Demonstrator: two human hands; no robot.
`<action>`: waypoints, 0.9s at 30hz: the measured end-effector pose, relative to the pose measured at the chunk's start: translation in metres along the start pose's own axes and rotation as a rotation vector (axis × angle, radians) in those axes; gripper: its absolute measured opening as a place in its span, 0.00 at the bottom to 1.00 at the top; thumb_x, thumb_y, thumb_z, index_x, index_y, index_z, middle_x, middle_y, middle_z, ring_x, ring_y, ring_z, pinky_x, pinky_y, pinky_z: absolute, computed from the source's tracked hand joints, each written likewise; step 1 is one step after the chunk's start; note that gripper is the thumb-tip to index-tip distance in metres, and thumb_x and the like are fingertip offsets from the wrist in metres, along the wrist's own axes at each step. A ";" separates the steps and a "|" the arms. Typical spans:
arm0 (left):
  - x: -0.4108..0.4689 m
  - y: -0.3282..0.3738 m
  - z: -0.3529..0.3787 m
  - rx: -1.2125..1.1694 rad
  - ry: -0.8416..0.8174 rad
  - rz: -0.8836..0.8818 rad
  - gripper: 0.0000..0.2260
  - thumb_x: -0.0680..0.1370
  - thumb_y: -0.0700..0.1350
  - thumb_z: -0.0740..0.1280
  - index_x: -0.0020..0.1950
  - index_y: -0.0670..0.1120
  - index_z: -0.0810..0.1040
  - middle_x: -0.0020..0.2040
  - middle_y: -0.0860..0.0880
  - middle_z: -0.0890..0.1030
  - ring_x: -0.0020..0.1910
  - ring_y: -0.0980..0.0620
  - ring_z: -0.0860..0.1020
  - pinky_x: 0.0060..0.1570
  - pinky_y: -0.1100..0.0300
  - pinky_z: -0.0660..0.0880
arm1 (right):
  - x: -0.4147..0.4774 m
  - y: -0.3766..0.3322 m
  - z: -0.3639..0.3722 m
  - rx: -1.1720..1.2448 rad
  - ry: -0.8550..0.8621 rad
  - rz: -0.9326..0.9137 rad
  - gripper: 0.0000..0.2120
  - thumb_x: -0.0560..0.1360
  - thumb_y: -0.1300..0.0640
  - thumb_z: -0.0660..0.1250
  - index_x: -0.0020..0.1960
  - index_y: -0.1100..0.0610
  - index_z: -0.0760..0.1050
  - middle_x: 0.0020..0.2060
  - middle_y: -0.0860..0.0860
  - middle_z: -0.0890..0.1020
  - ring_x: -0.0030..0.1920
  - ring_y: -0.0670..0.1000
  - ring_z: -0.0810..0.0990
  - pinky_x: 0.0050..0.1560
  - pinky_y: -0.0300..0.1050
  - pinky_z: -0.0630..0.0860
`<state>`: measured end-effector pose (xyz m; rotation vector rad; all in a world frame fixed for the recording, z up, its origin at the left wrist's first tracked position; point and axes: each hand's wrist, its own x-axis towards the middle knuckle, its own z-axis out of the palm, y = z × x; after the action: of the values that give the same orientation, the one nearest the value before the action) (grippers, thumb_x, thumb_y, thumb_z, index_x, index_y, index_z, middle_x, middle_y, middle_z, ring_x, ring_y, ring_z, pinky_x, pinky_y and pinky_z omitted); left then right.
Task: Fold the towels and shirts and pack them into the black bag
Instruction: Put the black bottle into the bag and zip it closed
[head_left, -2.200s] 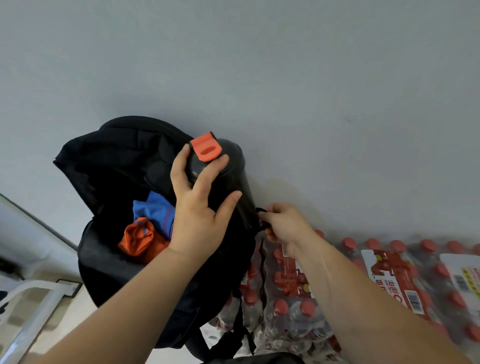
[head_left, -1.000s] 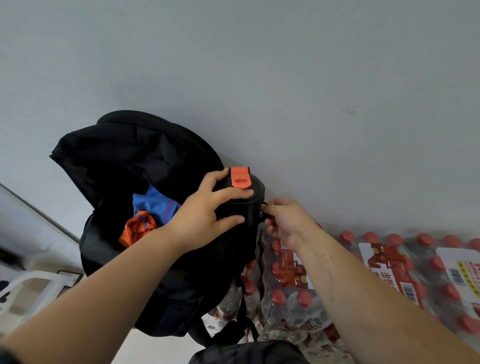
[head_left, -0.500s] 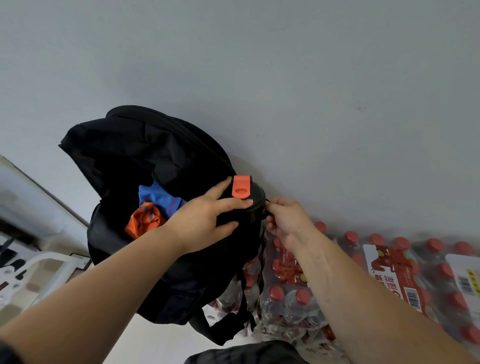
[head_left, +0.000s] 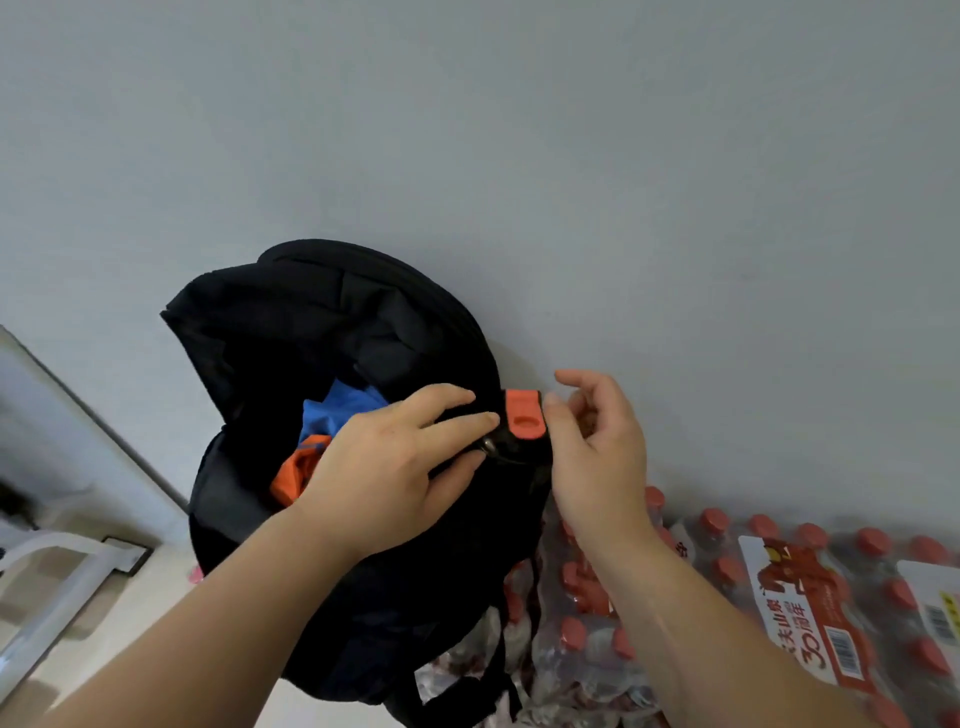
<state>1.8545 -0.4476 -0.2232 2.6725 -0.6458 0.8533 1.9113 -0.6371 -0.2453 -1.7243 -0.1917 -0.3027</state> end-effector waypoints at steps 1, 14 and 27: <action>-0.004 -0.008 -0.011 -0.012 0.073 -0.009 0.11 0.79 0.48 0.69 0.60 0.47 0.83 0.59 0.48 0.80 0.52 0.51 0.82 0.41 0.53 0.81 | -0.004 -0.013 0.007 -0.027 -0.009 -0.110 0.07 0.78 0.52 0.67 0.56 0.47 0.76 0.41 0.46 0.75 0.41 0.47 0.76 0.45 0.43 0.76; -0.130 -0.194 -0.103 -0.280 0.347 -0.488 0.03 0.76 0.44 0.69 0.43 0.50 0.80 0.40 0.58 0.80 0.33 0.54 0.76 0.37 0.61 0.72 | -0.059 -0.103 0.209 -0.441 -0.197 -0.703 0.09 0.77 0.55 0.69 0.54 0.57 0.80 0.48 0.50 0.78 0.49 0.52 0.77 0.51 0.49 0.73; -0.155 -0.259 -0.049 -0.953 -0.262 -0.688 0.08 0.81 0.45 0.67 0.58 0.54 0.81 0.52 0.57 0.83 0.42 0.56 0.81 0.40 0.70 0.72 | 0.026 -0.186 0.324 -1.513 -0.900 -0.540 0.18 0.84 0.46 0.54 0.71 0.44 0.71 0.67 0.49 0.78 0.69 0.53 0.72 0.72 0.53 0.63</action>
<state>1.8438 -0.1532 -0.3054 1.8819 -0.0780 -0.0309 1.9116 -0.2868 -0.1123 -3.2047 -1.3736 0.0345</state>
